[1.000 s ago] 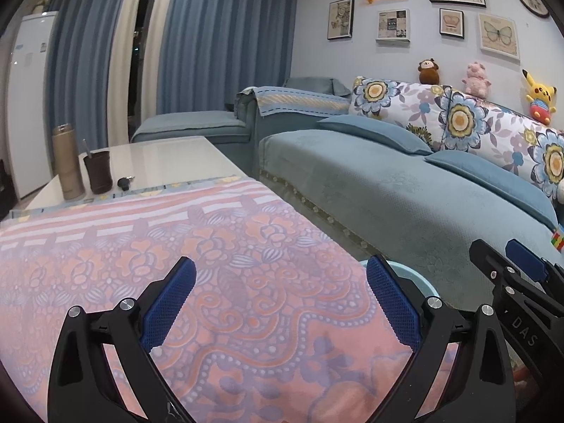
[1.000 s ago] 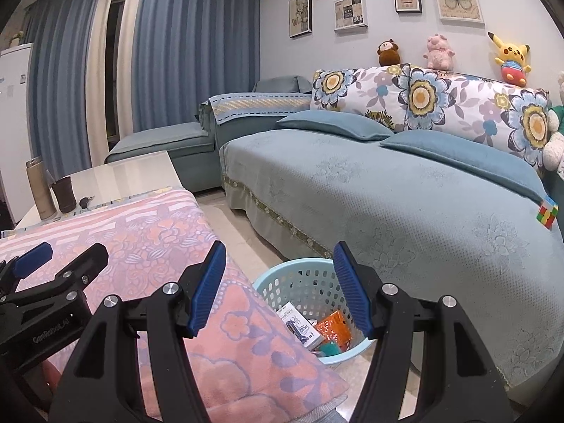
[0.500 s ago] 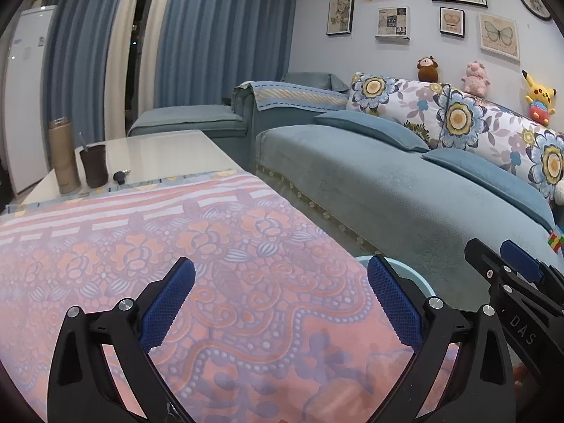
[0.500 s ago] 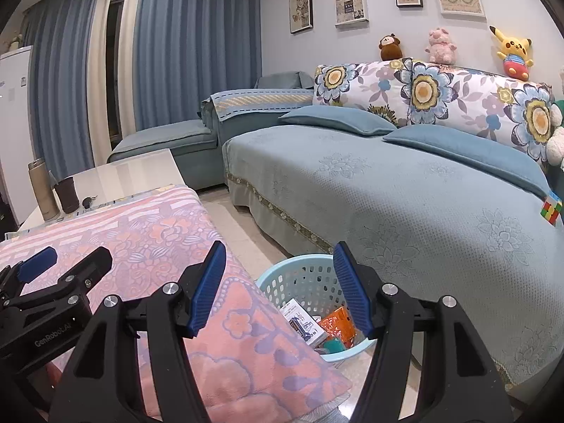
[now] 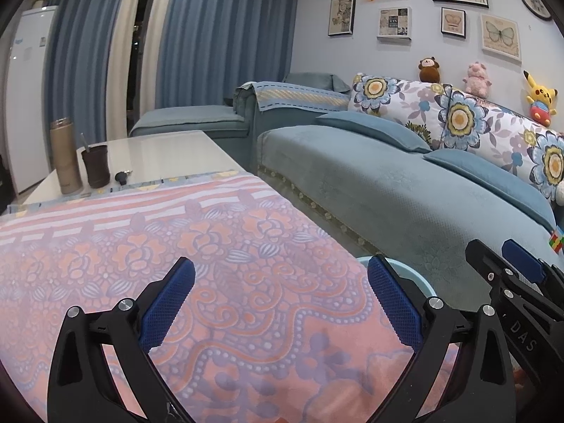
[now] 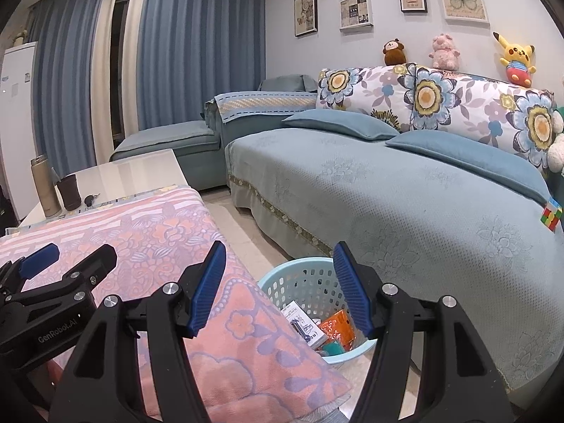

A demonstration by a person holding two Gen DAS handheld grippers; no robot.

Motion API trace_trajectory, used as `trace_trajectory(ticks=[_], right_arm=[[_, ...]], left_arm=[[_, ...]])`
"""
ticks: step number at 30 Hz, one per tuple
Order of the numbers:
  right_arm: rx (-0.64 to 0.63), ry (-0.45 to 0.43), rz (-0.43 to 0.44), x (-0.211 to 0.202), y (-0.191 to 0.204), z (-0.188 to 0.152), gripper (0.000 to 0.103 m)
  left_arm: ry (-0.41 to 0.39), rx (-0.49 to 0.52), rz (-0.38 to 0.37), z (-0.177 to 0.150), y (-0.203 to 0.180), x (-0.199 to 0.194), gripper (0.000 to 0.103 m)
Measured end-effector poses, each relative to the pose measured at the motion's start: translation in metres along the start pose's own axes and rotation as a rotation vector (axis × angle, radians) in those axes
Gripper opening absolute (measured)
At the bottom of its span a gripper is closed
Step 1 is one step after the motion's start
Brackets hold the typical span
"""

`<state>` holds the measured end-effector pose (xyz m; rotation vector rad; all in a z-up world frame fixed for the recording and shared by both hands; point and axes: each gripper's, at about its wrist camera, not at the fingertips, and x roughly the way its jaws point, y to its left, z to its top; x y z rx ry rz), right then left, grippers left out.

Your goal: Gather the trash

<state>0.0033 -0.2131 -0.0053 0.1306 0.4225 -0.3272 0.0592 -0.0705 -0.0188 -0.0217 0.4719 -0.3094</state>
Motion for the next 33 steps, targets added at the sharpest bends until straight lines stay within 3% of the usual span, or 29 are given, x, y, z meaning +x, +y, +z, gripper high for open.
trace_trajectory(ticks=[33], right_arm=[[-0.004,0.029,0.016,0.0080,0.0001,-0.0008,0.059]], left_arm=[[0.001,-0.012,0.013,0.0016,0.0019,-0.0008,0.095]])
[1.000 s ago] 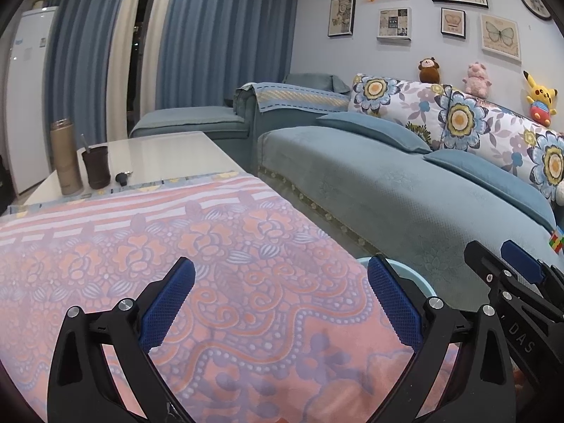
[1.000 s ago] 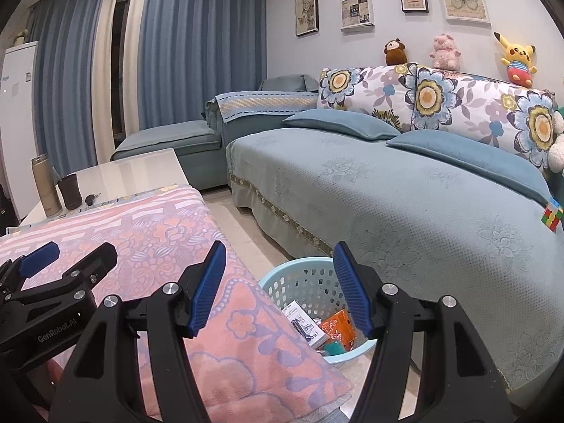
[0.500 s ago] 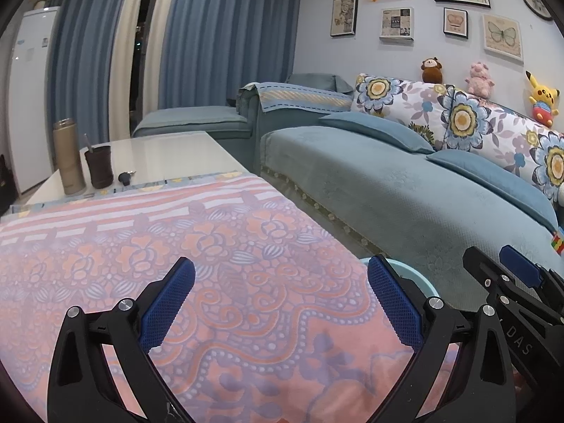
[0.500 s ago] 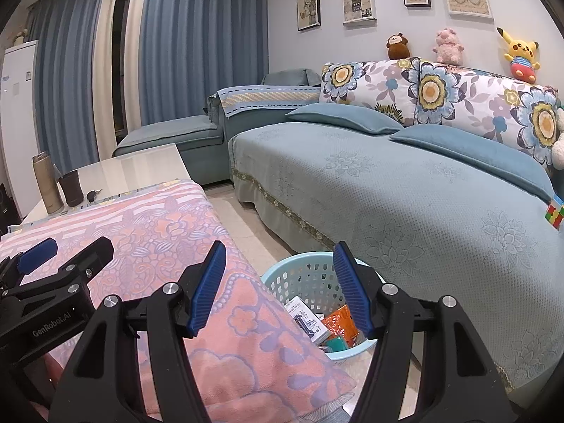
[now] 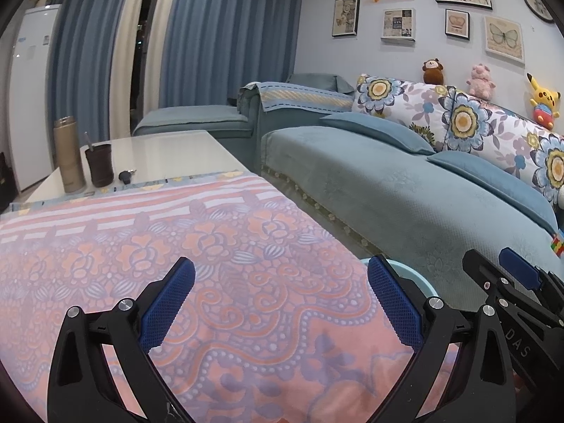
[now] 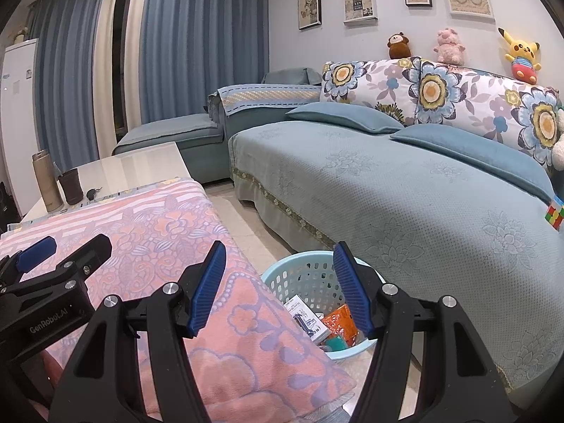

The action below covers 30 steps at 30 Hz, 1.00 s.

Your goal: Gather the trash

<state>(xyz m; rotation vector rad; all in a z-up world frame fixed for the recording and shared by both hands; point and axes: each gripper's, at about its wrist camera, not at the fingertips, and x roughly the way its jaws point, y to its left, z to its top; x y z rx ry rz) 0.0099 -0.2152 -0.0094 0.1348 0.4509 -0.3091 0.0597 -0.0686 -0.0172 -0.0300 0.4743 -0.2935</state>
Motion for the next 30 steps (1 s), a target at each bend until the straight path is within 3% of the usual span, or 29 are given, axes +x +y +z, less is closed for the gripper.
trace_trajectory(ticks=[30], right_arm=[[-0.005,-0.002,0.027,-0.001,0.015,0.003,0.059]], left_arm=[[-0.014,-0.009,0.051,0.006,0.028,-0.015,0.095]])
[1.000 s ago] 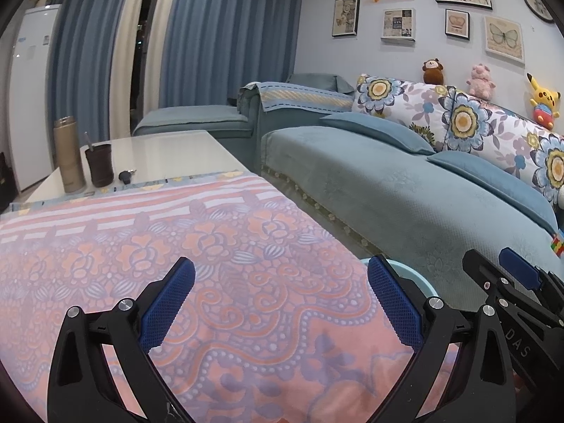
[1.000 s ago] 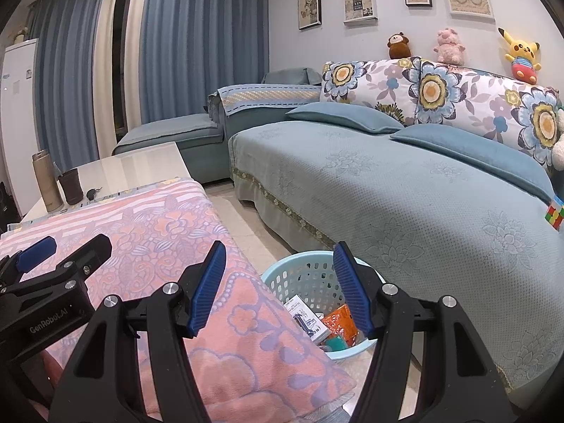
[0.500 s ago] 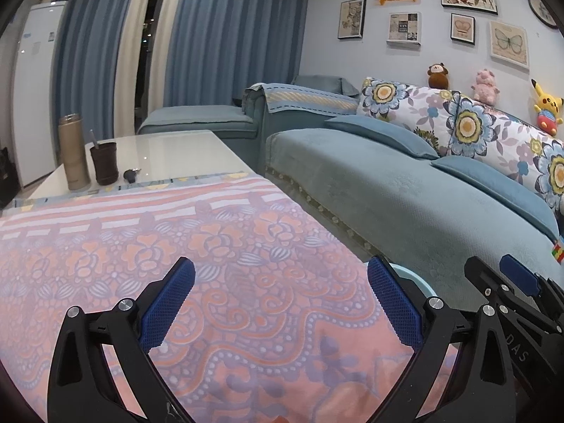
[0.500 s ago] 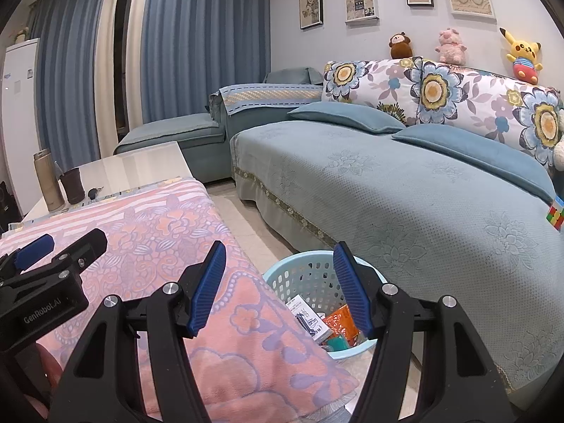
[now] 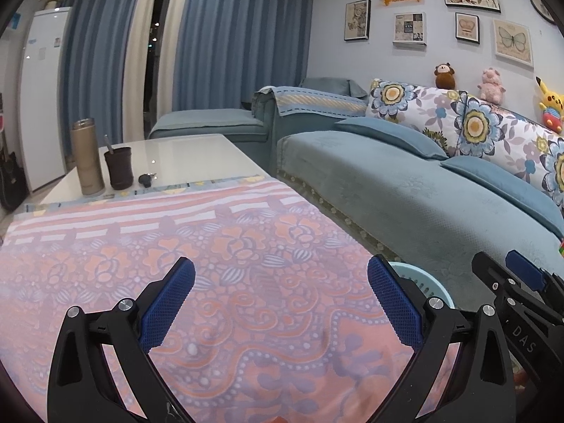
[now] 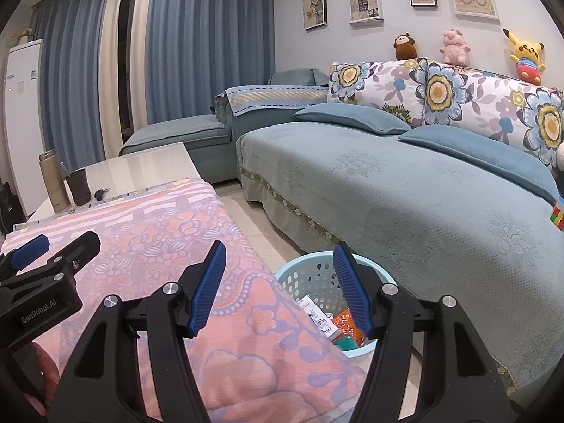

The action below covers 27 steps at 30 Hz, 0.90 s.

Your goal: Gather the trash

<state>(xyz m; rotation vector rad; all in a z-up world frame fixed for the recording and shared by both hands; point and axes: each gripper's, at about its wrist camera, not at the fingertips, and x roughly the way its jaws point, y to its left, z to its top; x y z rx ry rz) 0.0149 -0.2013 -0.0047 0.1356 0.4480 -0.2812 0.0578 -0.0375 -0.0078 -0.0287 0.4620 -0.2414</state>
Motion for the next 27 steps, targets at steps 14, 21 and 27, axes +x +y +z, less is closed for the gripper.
trace_trajectory(ticks=[14,21,27], right_arm=[[-0.031,-0.048,0.015,-0.020,0.021,0.014,0.060],[-0.056,-0.067,0.041,-0.035,0.039,0.024,0.060],[-0.091,-0.064,0.092,-0.046,0.060,0.031,0.060]], left_arm=[[-0.025,0.013,0.033,0.008,0.023,-0.023,0.095],[-0.052,0.000,0.060,0.014,0.036,-0.045,0.095],[-0.063,-0.007,0.190,0.015,0.057,-0.069,0.095]])
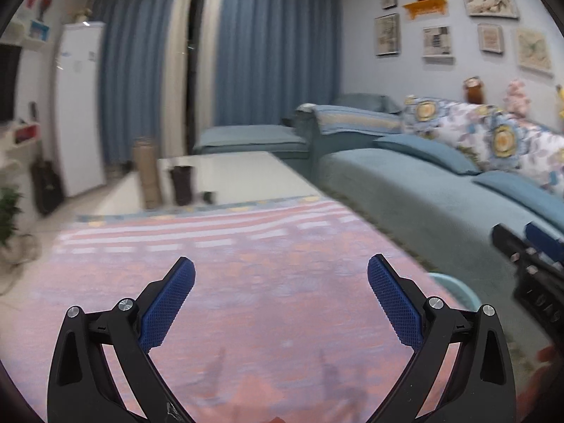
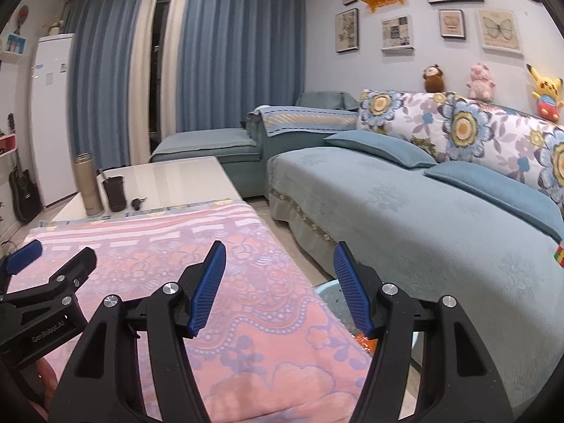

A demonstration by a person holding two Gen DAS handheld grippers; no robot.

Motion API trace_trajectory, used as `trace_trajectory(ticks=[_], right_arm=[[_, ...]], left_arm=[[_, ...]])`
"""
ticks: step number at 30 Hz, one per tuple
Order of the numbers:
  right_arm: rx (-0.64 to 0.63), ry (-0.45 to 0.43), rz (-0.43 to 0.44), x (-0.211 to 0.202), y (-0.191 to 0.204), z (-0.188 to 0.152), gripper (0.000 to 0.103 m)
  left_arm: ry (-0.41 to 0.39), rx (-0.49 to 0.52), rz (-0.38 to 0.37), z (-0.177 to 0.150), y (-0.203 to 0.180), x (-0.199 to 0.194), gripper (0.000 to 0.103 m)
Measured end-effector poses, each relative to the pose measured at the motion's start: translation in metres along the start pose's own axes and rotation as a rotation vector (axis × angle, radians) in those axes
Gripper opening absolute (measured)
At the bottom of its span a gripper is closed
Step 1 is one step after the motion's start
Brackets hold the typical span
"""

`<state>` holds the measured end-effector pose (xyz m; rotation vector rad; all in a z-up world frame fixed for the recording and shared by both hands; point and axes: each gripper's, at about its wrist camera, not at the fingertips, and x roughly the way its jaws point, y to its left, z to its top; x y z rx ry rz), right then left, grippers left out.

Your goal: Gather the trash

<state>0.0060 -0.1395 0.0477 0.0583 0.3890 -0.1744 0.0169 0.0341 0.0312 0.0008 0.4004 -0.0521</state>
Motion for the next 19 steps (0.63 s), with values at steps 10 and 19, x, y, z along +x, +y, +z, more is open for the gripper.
trace_trajectory(ticks=[10,19], right_arm=[[-0.098,0.063,0.161,0.008,0.055,0.006,0.060],[-0.173,0.138,0.237,0.033,0.089,-0.011,0.060]], left_arm=[[0.039,-0.070,0.156,-0.008,0.048,-0.014,0.095],[0.113,-0.133,0.170,-0.014,0.071,0.000,0.095]])
